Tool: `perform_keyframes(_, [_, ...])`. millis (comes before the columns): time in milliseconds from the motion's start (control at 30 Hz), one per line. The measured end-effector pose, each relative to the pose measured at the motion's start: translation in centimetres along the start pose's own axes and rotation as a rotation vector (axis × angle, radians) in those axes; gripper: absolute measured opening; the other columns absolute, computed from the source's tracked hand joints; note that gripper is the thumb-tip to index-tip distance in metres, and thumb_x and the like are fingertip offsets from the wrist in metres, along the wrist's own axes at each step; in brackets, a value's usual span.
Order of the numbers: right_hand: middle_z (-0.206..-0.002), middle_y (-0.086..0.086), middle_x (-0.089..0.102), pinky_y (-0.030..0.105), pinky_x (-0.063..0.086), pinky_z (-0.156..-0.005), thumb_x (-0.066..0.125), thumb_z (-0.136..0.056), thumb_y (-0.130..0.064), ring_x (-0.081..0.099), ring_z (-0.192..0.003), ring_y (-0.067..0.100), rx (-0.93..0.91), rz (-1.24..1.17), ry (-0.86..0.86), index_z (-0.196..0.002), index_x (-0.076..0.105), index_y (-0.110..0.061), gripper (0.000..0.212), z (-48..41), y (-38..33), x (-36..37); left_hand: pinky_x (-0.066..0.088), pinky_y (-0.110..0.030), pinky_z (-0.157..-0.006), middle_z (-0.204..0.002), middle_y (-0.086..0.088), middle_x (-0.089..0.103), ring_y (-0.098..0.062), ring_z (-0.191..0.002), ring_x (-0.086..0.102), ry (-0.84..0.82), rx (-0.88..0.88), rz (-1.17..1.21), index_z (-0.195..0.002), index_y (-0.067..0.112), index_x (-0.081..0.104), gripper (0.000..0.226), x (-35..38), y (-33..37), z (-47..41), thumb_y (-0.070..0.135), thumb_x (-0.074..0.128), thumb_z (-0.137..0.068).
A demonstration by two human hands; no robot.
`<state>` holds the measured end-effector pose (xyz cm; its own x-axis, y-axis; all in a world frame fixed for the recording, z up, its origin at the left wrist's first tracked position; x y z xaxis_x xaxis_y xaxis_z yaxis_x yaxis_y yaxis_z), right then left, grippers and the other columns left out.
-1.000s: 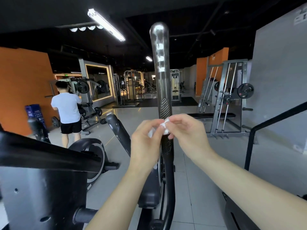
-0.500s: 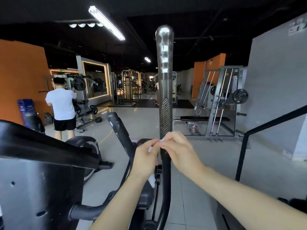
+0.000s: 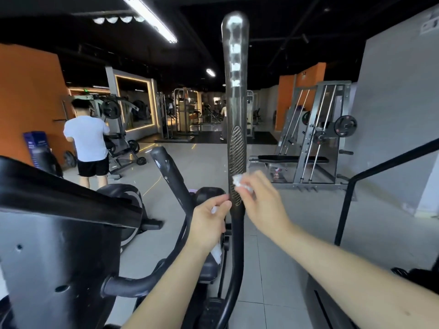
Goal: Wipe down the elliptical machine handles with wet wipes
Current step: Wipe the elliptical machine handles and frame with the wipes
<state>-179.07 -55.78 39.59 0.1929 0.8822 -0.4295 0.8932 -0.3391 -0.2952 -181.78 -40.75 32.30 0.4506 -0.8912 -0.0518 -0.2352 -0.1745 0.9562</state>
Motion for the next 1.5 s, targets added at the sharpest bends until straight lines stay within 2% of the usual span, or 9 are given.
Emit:
perform_keyframes(67, [-0.088, -0.023, 0.045, 0.005, 0.036, -0.074, 0.064, -0.101, -0.009, 0.050, -0.081, -0.011, 0.069, -0.019, -0.016, -0.098, 0.062, -0.013, 0.005, 3.1, 1.5, 1.2, 0.046, -0.022, -0.048, -0.049, 0.009, 0.053, -0.011, -0.047, 0.048, -0.005, -0.005, 0.001, -0.125, 0.022, 0.071, 0.025, 0.1, -0.1, 0.4, 0.023, 0.065, -0.101])
perform_keyframes(200, [-0.081, -0.008, 0.051, 0.017, 0.038, -0.067, 0.069, -0.098, -0.013, 0.050, -0.072, 0.005, 0.178, -0.043, -0.076, -0.087, 0.059, -0.013, 0.015, 4.8, 2.4, 2.0, 0.045, -0.019, -0.048, -0.048, 0.012, 0.055, -0.010, -0.048, 0.048, 0.006, -0.009, 0.000, -0.123, 0.020, 0.072, 0.023, 0.0, -0.2, 0.8, 0.022, 0.064, -0.101])
perform_keyframes(367, [-0.088, -0.008, 0.058, 0.015, 0.043, -0.072, 0.073, -0.095, -0.015, 0.056, -0.078, 0.004, 0.118, -0.078, 0.021, -0.093, 0.073, -0.014, 0.002, 1.4, 1.2, 0.9, 0.046, -0.019, -0.047, -0.047, 0.015, 0.057, -0.009, -0.046, 0.049, 0.020, -0.026, -0.005, -0.114, 0.020, 0.074, 0.017, 0.0, -0.3, 0.9, 0.025, 0.064, -0.101])
perform_keyframes(600, [-0.087, -0.006, 0.050, 0.036, 0.050, -0.066, 0.072, -0.094, -0.015, 0.052, -0.073, 0.010, 0.033, -0.041, -0.101, -0.100, 0.079, -0.012, 0.010, 6.0, 2.4, 4.0, 0.044, -0.021, -0.046, -0.047, 0.012, 0.056, -0.012, -0.049, 0.048, 0.024, -0.059, -0.022, -0.105, 0.017, 0.076, 0.014, 0.0, -2.0, 1.4, 0.018, 0.063, -0.101])
perform_keyframes(767, [-0.090, -0.001, 0.057, 0.016, 0.047, -0.074, 0.074, -0.093, -0.006, 0.055, -0.080, 0.006, 0.029, -0.093, 0.043, -0.098, 0.080, -0.007, 0.007, 2.8, 1.4, 2.3, 0.043, -0.022, -0.045, -0.048, 0.007, 0.053, -0.013, -0.046, 0.046, 0.043, -0.043, -0.027, -0.105, 0.020, 0.078, 0.016, 0.0, -2.3, 1.2, 0.017, 0.062, -0.102])
perform_keyframes(1000, [-0.086, 0.001, 0.050, 0.041, 0.051, -0.063, 0.070, -0.097, -0.019, 0.054, -0.072, 0.023, 0.014, -0.040, -0.092, -0.102, 0.076, -0.012, 0.010, 8.2, 4.0, 5.6, 0.042, -0.027, -0.051, -0.049, 0.011, 0.057, -0.021, -0.053, 0.046, -0.011, -0.085, -0.057, -0.107, 0.026, 0.077, 0.020, 0.1, -3.8, 1.9, 0.016, 0.060, -0.103])
perform_keyframes(1200, [-0.094, 0.000, 0.054, 0.021, 0.048, -0.072, 0.067, -0.096, -0.001, 0.056, -0.079, 0.014, 0.096, -0.127, -0.133, -0.109, 0.078, -0.010, 0.019, 10.5, 3.9, 5.7, 0.044, -0.027, -0.051, -0.065, -0.002, 0.063, -0.021, -0.056, 0.049, -0.008, -0.117, -0.045, -0.109, 0.024, 0.077, 0.016, 0.1, -5.5, 3.7, 0.032, 0.069, -0.098])
perform_keyframes(1333, [-0.100, -0.002, 0.064, 0.015, 0.048, -0.077, 0.067, -0.095, 0.003, 0.061, -0.083, 0.008, 0.231, -0.264, -0.107, -0.107, 0.077, -0.011, 0.020, 10.2, 4.2, 4.5, 0.043, -0.023, -0.049, -0.067, 0.005, 0.066, -0.014, -0.052, 0.050, 0.053, -0.085, -0.029, -0.094, 0.022, 0.078, 0.006, 0.1, -4.9, 4.2, 0.027, 0.077, -0.092])
perform_keyframes(1500, [-0.092, -0.002, 0.065, 0.023, 0.049, -0.072, 0.075, -0.089, 0.003, 0.060, -0.076, 0.014, 0.401, -0.316, -0.010, -0.085, 0.067, -0.012, 0.017, 9.6, 6.0, 3.7, 0.041, -0.025, -0.042, -0.063, -0.002, 0.057, -0.023, -0.050, 0.048, 0.196, -0.151, -0.027, -0.089, 0.022, 0.072, 0.006, -0.4, -5.7, 3.9, 0.025, 0.076, -0.091])
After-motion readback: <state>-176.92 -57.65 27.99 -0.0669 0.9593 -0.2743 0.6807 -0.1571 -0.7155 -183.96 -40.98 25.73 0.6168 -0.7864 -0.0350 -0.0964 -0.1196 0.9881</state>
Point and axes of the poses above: each hand's wrist, its own z-axis away from the middle knuckle, its own x-axis out of the palm, y = z × x, the point moved 7 cm from there along -z, towards the middle knuckle
